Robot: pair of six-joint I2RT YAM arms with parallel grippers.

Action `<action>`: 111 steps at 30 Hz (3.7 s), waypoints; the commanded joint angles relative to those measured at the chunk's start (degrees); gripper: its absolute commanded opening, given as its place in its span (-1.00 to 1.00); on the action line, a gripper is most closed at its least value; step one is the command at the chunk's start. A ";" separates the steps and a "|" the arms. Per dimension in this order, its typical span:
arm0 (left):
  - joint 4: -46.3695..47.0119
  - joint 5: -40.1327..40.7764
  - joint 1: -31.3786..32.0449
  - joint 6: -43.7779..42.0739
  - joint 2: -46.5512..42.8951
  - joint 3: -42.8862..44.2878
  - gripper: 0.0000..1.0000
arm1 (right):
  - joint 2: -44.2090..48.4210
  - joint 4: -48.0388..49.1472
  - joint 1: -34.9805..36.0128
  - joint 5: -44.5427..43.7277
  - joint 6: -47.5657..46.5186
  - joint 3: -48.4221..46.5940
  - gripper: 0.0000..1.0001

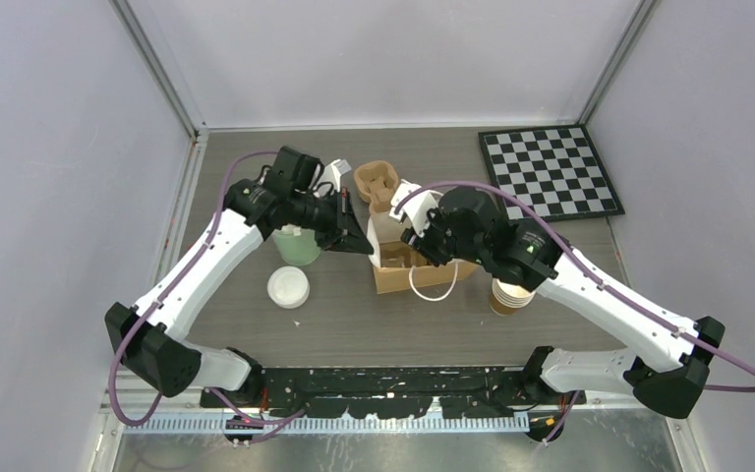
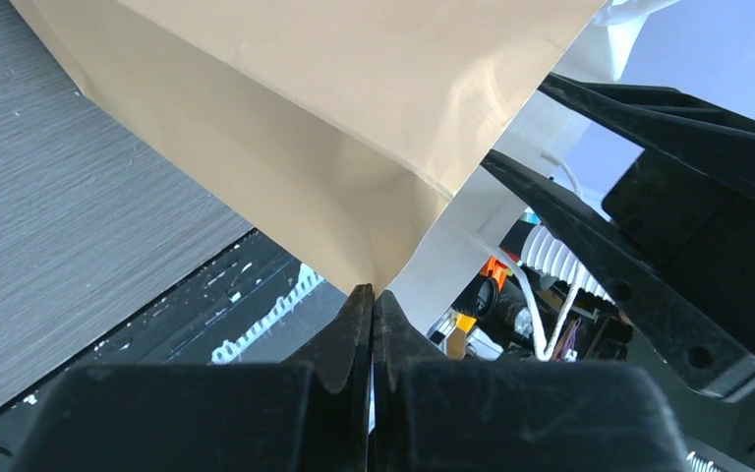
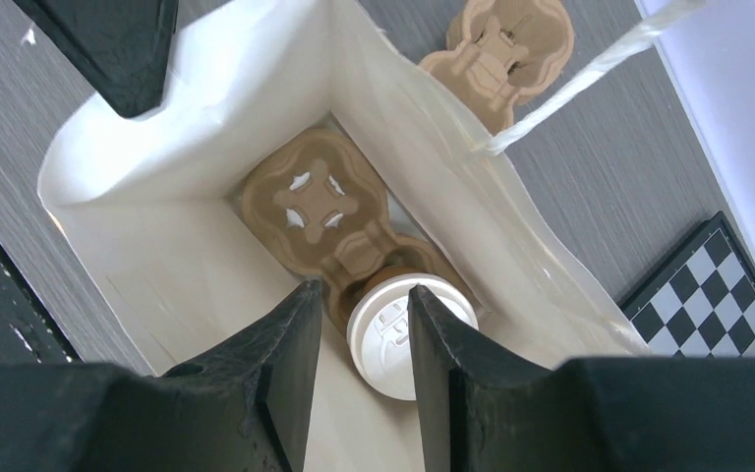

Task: Pack the takeout coffee

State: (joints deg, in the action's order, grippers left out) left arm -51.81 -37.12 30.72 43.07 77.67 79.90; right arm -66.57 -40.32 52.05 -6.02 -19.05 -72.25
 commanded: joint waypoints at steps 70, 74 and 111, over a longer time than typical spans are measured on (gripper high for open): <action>-20.39 35.75 -17.62 -11.20 -0.22 14.77 -0.05 | 13.95 4.82 -0.64 -12.95 23.23 -5.85 0.79; -20.59 32.09 -16.56 -10.18 -2.16 11.51 -0.14 | 13.26 5.45 -0.64 -12.47 22.47 -5.77 0.79; -9.08 30.07 -15.76 -11.23 1.11 1.26 -0.60 | 13.69 4.99 -0.66 -12.39 23.43 -5.36 0.79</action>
State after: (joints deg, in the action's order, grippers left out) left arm -63.61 -6.55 14.92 32.58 79.15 80.14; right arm -54.02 -37.43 51.53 -17.93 3.81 -77.76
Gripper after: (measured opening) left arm 0.304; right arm 0.898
